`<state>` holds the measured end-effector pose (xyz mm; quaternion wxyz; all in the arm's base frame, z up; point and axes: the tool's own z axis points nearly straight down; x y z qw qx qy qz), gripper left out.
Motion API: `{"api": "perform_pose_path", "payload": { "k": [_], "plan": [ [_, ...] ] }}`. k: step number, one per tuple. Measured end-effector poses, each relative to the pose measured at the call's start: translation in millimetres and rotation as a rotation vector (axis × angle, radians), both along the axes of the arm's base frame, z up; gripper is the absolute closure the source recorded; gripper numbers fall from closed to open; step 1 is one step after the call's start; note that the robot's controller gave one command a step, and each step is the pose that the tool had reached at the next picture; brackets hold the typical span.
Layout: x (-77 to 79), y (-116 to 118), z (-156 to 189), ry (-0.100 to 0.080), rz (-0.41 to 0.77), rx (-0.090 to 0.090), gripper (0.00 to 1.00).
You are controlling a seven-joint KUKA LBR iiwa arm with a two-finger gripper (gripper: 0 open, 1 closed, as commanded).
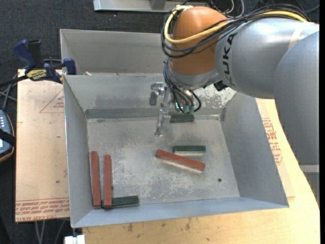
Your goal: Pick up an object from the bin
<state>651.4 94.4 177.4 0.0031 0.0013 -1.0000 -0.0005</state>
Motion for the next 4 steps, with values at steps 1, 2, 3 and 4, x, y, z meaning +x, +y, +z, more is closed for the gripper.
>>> {"api": "perform_pose_path", "payload": {
  "k": [1, 2, 3, 4],
  "plan": [
    [1.8, -0.3, 5.3, -0.008, -0.001, 0.001, 0.0],
    [-18.4, -45.2, -28.3, -0.011, 0.069, 0.002, 0.0],
    [-11.9, -75.2, -45.6, -0.006, 0.198, -0.001, 0.0],
    [-46.4, -97.8, -52.8, -0.01, 0.221, 0.001, 0.0]
  ]
}}
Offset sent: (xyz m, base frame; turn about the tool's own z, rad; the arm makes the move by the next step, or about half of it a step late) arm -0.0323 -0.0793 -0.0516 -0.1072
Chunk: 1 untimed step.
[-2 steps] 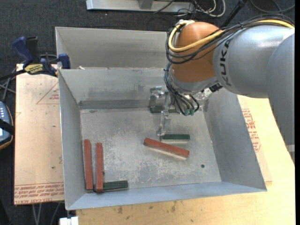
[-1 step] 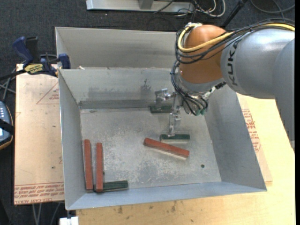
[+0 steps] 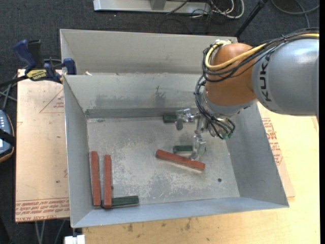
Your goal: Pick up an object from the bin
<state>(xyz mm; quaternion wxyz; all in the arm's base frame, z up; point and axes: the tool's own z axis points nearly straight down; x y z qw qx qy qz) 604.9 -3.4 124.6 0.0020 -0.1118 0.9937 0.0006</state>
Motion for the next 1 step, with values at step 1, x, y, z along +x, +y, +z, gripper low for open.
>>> {"api": "perform_pose_path", "payload": {
  "k": [1],
  "plan": [
    [-12.9, 0.4, -28.1, 0.003, -0.1, -0.001, 0.0]
  ]
}}
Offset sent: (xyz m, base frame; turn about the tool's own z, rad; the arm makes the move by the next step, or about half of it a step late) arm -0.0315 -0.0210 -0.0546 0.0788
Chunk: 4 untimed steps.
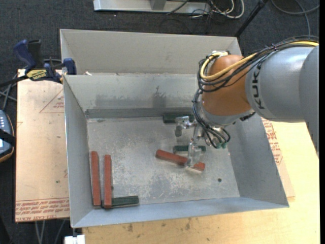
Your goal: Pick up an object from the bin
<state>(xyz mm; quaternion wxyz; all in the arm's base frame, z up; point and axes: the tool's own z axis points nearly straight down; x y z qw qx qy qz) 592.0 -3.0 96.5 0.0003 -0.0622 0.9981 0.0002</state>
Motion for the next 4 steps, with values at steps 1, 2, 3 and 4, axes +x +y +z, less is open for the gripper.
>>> {"api": "perform_pose_path", "payload": {
  "k": [1, 2, 3, 4],
  "plan": [
    [5.5, 2.5, -7.4, -0.002, -0.026, 0.0, 0.0],
    [-3.8, 50.2, -18.2, 0.0, -0.034, 0.001, 1.0],
    [-3.8, 50.1, -18.2, 0.0, -0.034, 0.001, 1.0],
    [22.3, 85.4, 173.6, -0.012, 0.012, 0.002, 1.0]
  ]
}}
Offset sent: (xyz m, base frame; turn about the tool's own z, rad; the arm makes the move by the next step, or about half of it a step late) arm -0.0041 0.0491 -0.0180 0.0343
